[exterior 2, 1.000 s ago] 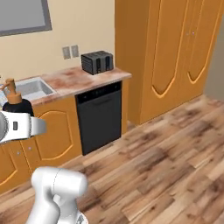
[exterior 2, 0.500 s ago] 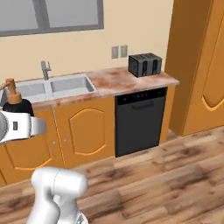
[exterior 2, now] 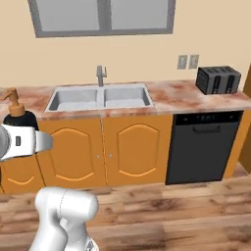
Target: Locate and retrieve the soap dispenser and soap dispenser from the cabinet. Place them next to the sink.
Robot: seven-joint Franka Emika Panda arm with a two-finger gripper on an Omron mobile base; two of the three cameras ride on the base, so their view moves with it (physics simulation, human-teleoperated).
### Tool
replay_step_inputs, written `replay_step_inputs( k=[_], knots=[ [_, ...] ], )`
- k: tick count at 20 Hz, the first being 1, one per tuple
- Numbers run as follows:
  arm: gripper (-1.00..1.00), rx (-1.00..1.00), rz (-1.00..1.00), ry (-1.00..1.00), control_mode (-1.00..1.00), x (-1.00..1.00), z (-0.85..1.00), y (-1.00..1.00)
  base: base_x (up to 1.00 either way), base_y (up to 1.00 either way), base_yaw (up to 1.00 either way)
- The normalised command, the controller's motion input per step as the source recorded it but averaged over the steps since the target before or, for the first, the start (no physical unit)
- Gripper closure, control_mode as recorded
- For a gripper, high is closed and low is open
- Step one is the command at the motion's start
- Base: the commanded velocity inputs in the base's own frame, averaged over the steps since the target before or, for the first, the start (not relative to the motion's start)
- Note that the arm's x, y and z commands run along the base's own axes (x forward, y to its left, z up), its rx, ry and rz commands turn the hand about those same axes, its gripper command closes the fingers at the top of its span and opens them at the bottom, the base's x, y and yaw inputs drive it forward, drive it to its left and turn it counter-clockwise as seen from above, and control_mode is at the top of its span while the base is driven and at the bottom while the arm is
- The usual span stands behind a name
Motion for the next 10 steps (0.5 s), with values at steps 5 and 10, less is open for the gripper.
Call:
replay_step_inputs(
  k=[5, 10],
  knots=[
    [1.00, 0.00, 0.00, 0.00, 1.00, 0.00, 0.00, 0.00, -0.05, 0.44, 0.41],
    [1.00, 0.00, 0.00, 0.00, 1.00, 0.00, 0.00, 0.00, 0.12, 0.32, -0.03]
  ],
)
